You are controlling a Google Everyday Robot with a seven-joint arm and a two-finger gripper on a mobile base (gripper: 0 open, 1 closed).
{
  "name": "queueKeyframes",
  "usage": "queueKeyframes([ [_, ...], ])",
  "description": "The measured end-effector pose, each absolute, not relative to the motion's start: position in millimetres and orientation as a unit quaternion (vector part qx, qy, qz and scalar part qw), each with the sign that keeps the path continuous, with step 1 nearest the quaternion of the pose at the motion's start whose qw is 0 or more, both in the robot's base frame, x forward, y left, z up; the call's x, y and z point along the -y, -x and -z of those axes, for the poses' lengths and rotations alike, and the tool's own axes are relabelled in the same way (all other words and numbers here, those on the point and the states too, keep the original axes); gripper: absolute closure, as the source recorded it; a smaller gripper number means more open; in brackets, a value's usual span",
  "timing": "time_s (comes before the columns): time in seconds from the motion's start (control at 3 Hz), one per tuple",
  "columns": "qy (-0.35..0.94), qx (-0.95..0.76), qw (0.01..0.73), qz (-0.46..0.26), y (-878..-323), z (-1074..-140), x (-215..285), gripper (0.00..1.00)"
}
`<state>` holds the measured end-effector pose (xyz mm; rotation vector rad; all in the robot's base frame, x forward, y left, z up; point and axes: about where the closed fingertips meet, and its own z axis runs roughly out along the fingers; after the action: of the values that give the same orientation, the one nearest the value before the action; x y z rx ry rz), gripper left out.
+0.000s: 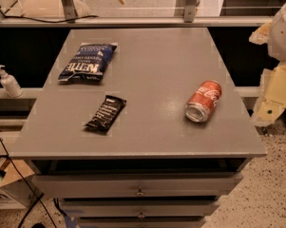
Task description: Move coke can near blue chip bag
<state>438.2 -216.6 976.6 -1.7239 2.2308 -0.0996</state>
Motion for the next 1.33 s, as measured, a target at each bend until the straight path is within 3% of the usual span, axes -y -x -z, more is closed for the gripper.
queueKeyframes([
  [1.33, 0.644, -0.749, 0.152, 0.008, -466, -937, 187, 0.00],
])
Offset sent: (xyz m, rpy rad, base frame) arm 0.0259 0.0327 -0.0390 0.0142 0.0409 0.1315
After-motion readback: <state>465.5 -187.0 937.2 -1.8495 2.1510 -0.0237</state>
